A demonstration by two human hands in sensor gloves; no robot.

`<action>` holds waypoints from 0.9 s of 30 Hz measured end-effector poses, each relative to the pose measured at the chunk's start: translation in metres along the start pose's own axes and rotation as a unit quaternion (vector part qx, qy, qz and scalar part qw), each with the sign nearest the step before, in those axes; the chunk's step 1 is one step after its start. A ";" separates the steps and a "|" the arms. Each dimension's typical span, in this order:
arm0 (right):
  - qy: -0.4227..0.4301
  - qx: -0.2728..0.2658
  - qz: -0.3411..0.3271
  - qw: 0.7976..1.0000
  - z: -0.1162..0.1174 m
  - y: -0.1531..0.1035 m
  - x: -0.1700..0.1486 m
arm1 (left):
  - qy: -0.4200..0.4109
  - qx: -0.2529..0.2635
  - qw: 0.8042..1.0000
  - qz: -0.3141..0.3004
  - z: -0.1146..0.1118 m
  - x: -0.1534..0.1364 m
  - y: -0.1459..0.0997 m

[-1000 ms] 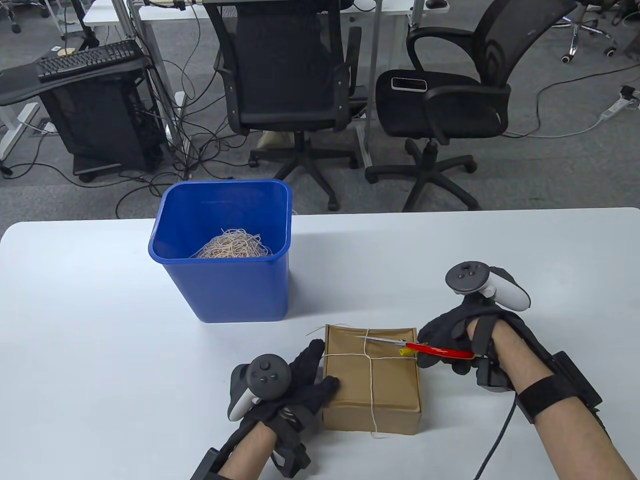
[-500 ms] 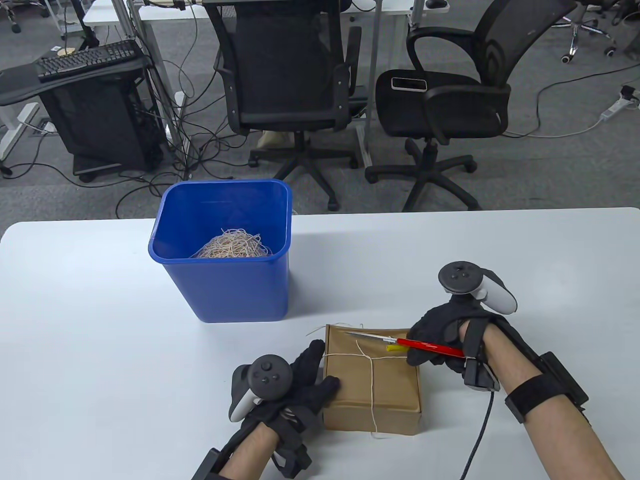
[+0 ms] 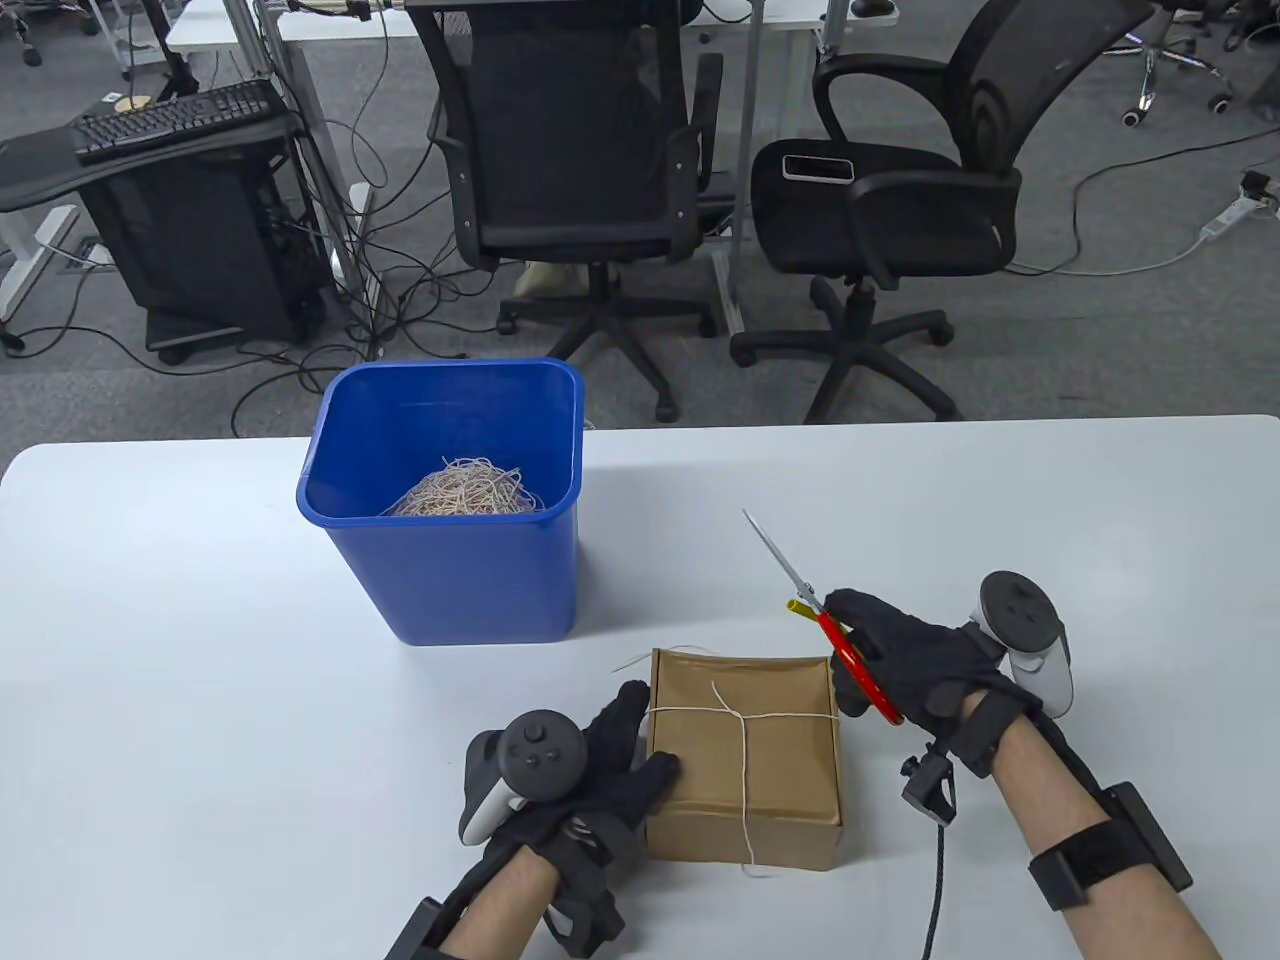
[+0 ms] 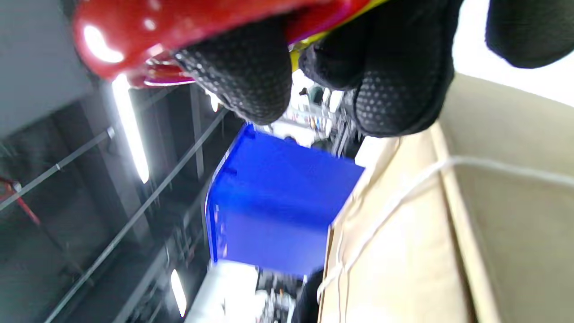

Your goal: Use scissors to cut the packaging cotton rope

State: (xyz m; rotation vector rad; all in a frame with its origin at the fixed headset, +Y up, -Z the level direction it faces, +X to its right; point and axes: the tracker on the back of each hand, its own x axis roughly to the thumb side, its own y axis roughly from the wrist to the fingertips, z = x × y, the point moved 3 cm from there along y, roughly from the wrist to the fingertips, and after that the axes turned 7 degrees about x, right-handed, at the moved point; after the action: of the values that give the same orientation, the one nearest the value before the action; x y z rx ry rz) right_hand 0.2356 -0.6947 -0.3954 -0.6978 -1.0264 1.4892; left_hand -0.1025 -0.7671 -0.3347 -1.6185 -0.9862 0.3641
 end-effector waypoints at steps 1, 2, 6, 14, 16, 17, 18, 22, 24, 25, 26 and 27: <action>0.000 -0.024 -0.006 1.000 -0.003 -0.004 -0.002 | 0.000 -0.001 1.000 0.001 0.000 0.000 0.000; 0.004 -0.045 -0.012 0.999 -0.005 -0.008 -0.004 | -0.001 -0.002 1.000 0.001 0.000 0.000 0.000; -0.029 -0.167 -0.019 0.985 -0.013 -0.031 -0.014 | -0.002 -0.003 1.000 0.002 -0.001 0.000 0.000; -0.085 -0.272 0.030 0.958 -0.025 -0.063 -0.032 | -0.008 -0.009 1.000 0.004 -0.001 0.000 -0.001; -0.119 -0.299 0.056 0.945 -0.031 -0.073 -0.033 | -0.009 -0.009 1.000 0.005 -0.001 0.000 -0.001; -0.135 -0.302 0.074 0.941 -0.033 -0.077 -0.034 | -0.009 -0.008 1.000 0.005 -0.001 0.000 -0.001; -0.156 -0.306 0.093 0.935 -0.035 -0.082 -0.036 | -0.009 -0.007 1.000 0.006 -0.001 0.000 -0.001; -0.257 -0.302 0.130 0.908 -0.038 -0.088 -0.041 | -0.010 -0.008 1.000 0.008 -0.002 0.000 -0.001; -0.302 -0.301 0.151 0.892 -0.038 -0.087 -0.044 | -0.011 -0.008 1.000 0.009 -0.002 0.000 -0.002; -0.322 -0.300 0.167 0.882 -0.037 -0.087 -0.046 | -0.011 -0.008 1.000 0.010 -0.002 0.000 -0.002; -0.339 -0.296 0.187 0.873 -0.037 -0.086 -0.049 | -0.012 -0.008 1.000 0.010 -0.002 0.000 -0.002; -0.350 -0.292 0.204 0.866 -0.036 -0.086 -0.052 | -0.013 -0.008 1.000 0.010 -0.002 0.000 -0.002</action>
State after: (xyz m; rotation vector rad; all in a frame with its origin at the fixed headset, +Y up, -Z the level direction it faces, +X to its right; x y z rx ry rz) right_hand 0.3162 -0.7393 -0.3412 -0.8444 -2.0458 1.8700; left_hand -0.1023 -0.7684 -0.3326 -1.6436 -0.9950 0.3935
